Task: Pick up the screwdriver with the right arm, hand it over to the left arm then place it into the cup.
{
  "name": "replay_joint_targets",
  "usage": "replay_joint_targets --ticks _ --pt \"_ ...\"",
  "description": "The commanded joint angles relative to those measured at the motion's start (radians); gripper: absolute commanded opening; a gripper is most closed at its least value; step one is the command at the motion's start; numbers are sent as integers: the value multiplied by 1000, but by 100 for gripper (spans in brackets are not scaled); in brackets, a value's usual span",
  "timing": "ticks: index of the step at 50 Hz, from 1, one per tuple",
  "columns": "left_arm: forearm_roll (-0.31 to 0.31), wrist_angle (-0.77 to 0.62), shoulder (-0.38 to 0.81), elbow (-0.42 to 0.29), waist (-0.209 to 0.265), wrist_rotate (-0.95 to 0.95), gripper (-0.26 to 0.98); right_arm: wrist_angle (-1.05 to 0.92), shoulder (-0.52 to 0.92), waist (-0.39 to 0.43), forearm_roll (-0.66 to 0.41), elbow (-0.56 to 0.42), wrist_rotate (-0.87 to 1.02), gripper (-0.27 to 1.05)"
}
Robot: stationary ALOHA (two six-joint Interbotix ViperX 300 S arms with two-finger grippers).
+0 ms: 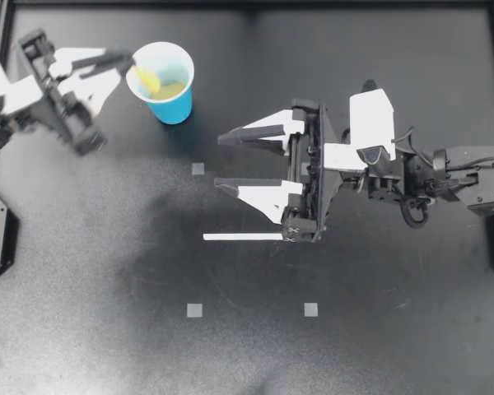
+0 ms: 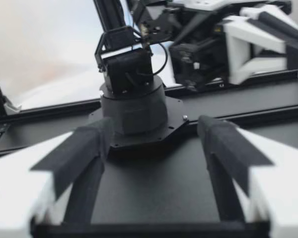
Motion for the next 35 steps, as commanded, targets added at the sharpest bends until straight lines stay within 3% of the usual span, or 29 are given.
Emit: replay_joint_targets --ticks 1,13,20,35 --pt "-2 -28 35 -35 21 2 5 -11 -32 -3 2 -9 2 69" --pt "-32 -26 135 -67 63 -20 6 -11 -32 -3 2 -6 2 69" --pt "-58 -31 156 -69 63 -17 11 -11 -31 2 0 -5 5 69" --pt "-58 -21 138 -69 63 -38 51 -11 -28 2 2 -5 5 69"
